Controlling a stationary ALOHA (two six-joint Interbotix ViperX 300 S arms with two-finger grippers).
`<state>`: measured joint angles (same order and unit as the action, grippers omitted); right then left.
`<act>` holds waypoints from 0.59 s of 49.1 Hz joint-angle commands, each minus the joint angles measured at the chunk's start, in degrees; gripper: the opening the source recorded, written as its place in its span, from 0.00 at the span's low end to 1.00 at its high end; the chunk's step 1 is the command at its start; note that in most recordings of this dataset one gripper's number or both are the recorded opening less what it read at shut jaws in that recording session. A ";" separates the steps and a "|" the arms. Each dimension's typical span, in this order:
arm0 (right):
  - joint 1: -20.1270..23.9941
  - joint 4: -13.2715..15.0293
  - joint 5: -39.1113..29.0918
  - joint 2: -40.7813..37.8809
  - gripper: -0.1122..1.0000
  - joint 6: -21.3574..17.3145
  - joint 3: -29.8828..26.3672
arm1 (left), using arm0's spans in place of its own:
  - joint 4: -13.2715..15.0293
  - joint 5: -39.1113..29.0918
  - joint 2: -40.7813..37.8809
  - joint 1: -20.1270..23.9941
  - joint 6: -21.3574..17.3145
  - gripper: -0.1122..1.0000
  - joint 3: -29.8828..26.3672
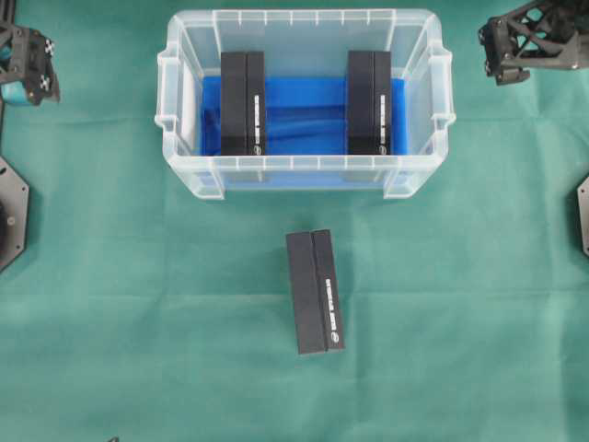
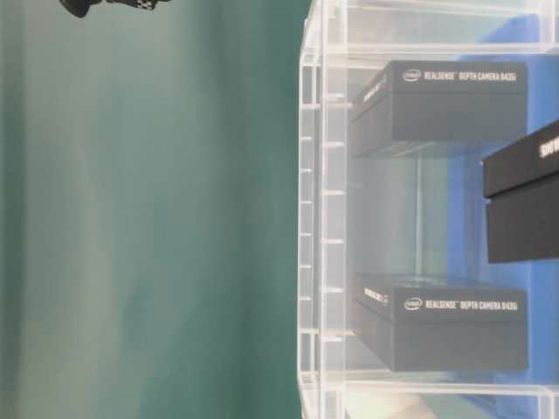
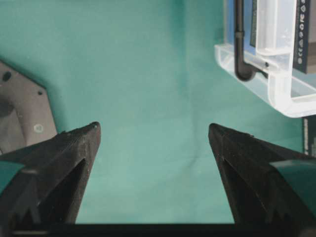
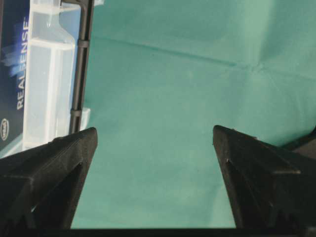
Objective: Take out the box from the case.
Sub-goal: 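Move the open left gripper over the left black box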
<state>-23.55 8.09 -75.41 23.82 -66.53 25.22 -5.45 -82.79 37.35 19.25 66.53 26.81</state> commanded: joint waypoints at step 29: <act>-0.18 -0.26 0.26 0.35 0.93 0.00 -1.05 | -0.44 4.22 -7.82 0.18 0.62 0.91 -5.80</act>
<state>-23.55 7.73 -75.41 23.73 -66.53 25.22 -5.63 -79.63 30.85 19.25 66.97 23.47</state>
